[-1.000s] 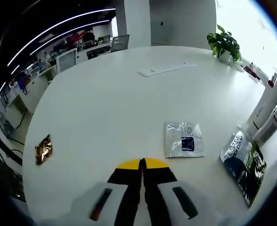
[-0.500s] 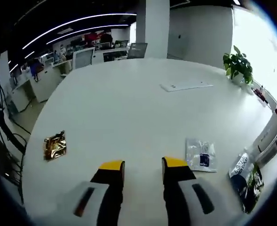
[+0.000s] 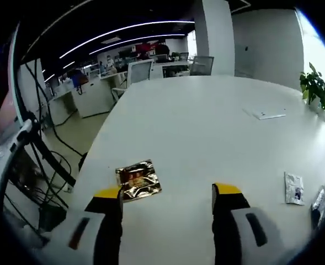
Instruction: Arrange the skincare products in the storage area until every visible bottle or jar stands upright without overlapping.
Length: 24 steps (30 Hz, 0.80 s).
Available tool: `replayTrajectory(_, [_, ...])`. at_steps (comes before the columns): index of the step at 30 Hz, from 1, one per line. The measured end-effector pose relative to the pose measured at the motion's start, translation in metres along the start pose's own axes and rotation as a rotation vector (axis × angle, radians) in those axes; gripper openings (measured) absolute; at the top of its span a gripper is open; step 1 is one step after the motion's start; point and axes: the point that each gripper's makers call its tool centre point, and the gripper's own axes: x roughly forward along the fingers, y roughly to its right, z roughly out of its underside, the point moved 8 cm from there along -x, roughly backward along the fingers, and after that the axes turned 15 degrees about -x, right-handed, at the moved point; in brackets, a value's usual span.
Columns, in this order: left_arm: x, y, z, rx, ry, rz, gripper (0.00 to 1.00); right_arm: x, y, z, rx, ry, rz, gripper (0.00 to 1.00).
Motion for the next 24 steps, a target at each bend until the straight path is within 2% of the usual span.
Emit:
replayTrajectory(5, [0.011, -0.012, 0.000, 0.007, 0.013, -0.027, 0.62, 0.001, -0.001, 0.002, 0.000, -0.016, -0.008, 0.83])
replayTrajectory(14, [0.030, -0.023, -0.001, 0.001, 0.003, -0.025, 0.53, 0.002, 0.002, 0.004, 0.024, -0.035, -0.004, 0.82])
replayTrajectory(17, [0.035, -0.023, -0.002, 0.047, -0.012, -0.008, 0.49, 0.002, 0.002, 0.004, 0.029, -0.035, 0.003, 0.82])
replayTrajectory(24, [0.035, -0.021, -0.003, -0.010, -0.024, 0.006, 0.43, 0.002, 0.001, 0.004, 0.025, -0.038, 0.009, 0.82])
